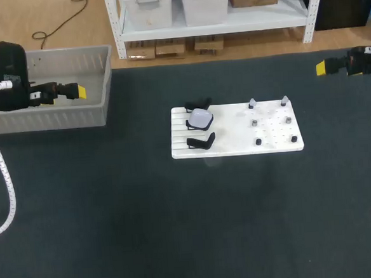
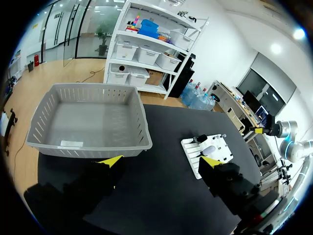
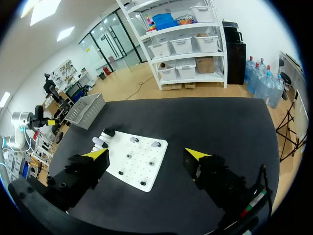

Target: Pick up each earbud case from the left stands, insert the matching earbuds, close the lid, and place the case in the box.

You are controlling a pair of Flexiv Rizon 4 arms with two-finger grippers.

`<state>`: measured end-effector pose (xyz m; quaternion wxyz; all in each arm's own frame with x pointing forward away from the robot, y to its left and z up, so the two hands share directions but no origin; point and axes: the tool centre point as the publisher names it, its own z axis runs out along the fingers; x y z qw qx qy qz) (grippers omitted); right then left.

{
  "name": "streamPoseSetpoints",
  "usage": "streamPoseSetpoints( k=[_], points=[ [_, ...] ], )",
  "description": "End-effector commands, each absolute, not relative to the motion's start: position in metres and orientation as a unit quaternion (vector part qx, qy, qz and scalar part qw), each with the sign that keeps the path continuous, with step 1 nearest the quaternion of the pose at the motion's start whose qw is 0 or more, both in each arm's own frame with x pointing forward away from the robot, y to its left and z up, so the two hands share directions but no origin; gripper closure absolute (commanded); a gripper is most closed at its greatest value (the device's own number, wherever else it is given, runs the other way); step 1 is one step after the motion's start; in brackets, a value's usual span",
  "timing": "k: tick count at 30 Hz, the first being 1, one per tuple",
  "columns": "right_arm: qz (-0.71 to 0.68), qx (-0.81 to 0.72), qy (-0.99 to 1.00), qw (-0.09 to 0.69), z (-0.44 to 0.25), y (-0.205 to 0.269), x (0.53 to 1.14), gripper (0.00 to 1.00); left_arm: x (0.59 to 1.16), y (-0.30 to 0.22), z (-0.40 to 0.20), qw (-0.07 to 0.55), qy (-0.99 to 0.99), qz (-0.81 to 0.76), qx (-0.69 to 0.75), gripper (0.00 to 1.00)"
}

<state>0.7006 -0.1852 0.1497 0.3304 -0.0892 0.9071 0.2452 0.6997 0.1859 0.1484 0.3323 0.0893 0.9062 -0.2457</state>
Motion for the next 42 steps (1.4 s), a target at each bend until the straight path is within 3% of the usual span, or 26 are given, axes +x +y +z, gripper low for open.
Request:
streamPoseSetpoints(
  k=[1,26,42],
  points=[
    [0.244,-0.089,0.907,0.330,0.150,-0.185,0.700,0.00,0.700,0.185,0.150,0.330,0.908,-0.242,0.088,0.00],
    [0.244,-0.089,0.907,0.330,0.150,-0.185,0.700,0.00,0.700,0.185,0.150,0.330,0.908,-0.242,0.088,0.00],
    [0.244,-0.089,0.907,0.330,0.150,-0.185,0.700,0.00,0.710,0.147,0.175,0.343,0.788,-0.364,0.358,0.00]
  ],
)
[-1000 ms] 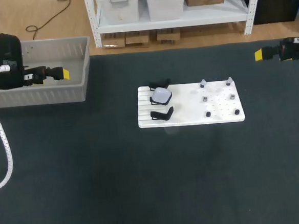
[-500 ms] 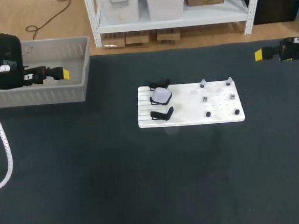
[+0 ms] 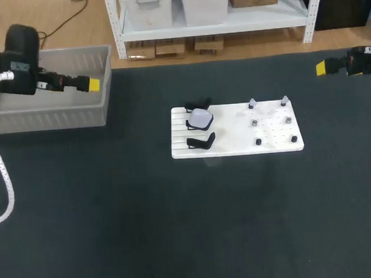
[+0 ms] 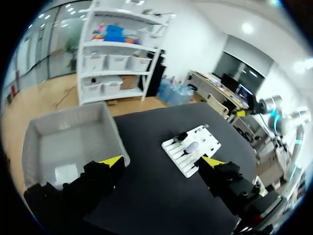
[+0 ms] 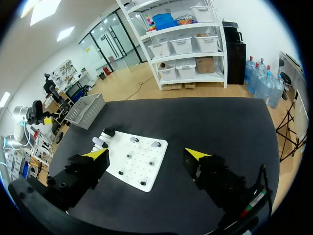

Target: Pick up each earbud case from the left stands, insert the matching earbuds, close the lid, and place the case in the box.

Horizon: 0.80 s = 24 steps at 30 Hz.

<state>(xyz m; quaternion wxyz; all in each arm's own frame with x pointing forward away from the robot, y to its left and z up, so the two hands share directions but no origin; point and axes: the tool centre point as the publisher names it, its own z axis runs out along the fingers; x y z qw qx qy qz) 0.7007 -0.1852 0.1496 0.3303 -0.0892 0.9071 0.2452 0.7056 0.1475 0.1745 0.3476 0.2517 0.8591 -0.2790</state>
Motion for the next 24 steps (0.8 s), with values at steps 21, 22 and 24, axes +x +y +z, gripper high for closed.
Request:
streamPoseSetpoints(
  k=[21,22,24],
  points=[
    [0.244,-0.089,0.907,0.330,0.150,-0.185,0.700,0.00,0.721,0.096,0.136,0.296,0.692,-0.349,0.558,0.00],
    [0.244,-0.089,0.907,0.330,0.150,-0.185,0.700,0.00,0.724,0.093,0.133,0.291,0.692,-0.348,0.561,0.00],
    [0.244,-0.089,0.907,0.330,0.150,-0.185,0.700,0.00,0.729,0.088,0.126,0.278,0.694,-0.346,0.567,0.00]
  ],
)
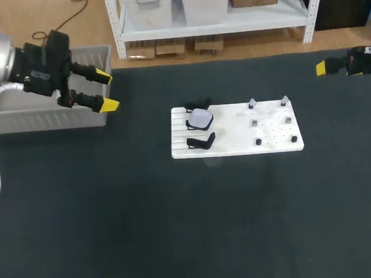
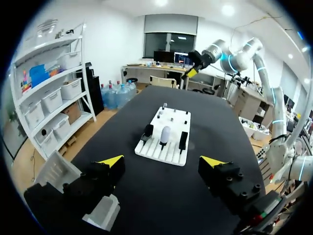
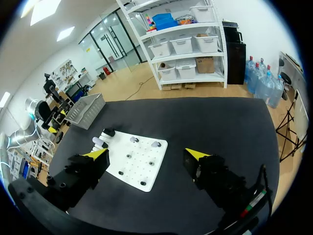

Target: Pick up each earbud case from the left stands, insert the matching earbuds, close the lid, and place the case in the box.

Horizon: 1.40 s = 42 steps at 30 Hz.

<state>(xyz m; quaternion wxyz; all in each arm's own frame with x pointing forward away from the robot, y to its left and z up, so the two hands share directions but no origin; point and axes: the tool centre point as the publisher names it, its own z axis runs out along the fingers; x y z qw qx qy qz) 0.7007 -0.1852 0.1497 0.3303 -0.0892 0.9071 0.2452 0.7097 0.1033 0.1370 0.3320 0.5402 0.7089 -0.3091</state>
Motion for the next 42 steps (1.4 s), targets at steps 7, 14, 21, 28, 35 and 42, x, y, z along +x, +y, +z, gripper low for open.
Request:
streamPoseSetpoints(
  k=[7,14,21,28,35,42],
  points=[
    [0.244,-0.089,0.907,0.330,0.150,-0.185,0.700,0.00,0.734,0.081,0.118,0.262,0.699,-0.346,0.569,0.00],
    [0.244,-0.089,0.907,0.330,0.150,-0.185,0.700,0.00,0.734,0.081,0.118,0.262,0.699,-0.346,0.569,0.00],
    [0.244,-0.089,0.907,0.330,0.150,-0.185,0.700,0.00,0.729,0.078,0.112,0.272,0.689,-0.354,0.572,0.00],
    [0.244,-0.089,0.907,0.330,0.150,-0.185,0.700,0.00,0.728,0.051,0.099,0.292,0.654,-0.353,0.603,0.00],
    [0.244,-0.089,0.907,0.330,0.150,-0.185,0.700,0.00,0.735,0.024,0.090,0.288,0.620,-0.345,0.643,0.00],
    [0.244,-0.089,0.907,0.330,0.150,-0.185,0.700,0.00,0.744,0.012,0.078,0.282,0.603,-0.352,0.658,0.00]
  ],
)
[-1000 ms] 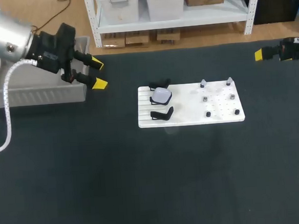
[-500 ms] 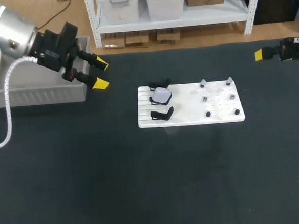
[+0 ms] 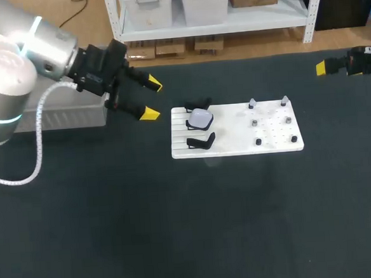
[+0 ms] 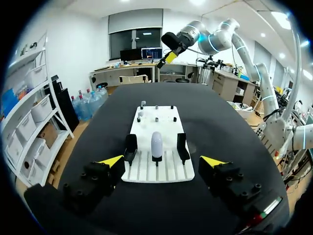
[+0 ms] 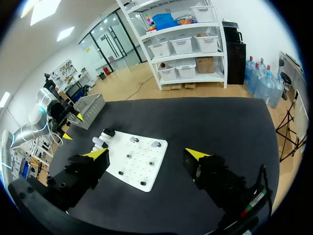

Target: Pick up each earbud case from the left stands, insert the matching earbuds, close the lid, and place the case in the box.

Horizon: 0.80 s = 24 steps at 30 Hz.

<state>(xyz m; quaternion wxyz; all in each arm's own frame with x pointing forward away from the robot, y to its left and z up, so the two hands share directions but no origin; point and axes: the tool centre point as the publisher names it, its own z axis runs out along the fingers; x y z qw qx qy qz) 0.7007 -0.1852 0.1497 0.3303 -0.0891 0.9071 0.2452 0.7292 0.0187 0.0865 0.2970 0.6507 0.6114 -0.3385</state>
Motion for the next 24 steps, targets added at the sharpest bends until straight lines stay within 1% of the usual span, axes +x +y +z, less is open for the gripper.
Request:
streamPoseSetpoints(
  k=[1,14,24],
  points=[
    [0.244,-0.089,0.907,0.330,0.150,-0.185,0.700,0.00,0.744,0.010,0.076,0.280,0.602,-0.356,0.657,0.00],
    [0.244,-0.089,0.907,0.330,0.150,-0.185,0.700,0.00,0.729,-0.005,0.046,0.275,0.601,-0.370,0.653,0.00],
    [0.244,-0.089,0.907,0.330,0.150,-0.185,0.700,0.00,0.725,-0.020,0.028,0.289,0.613,-0.371,0.635,0.00]
  ],
)
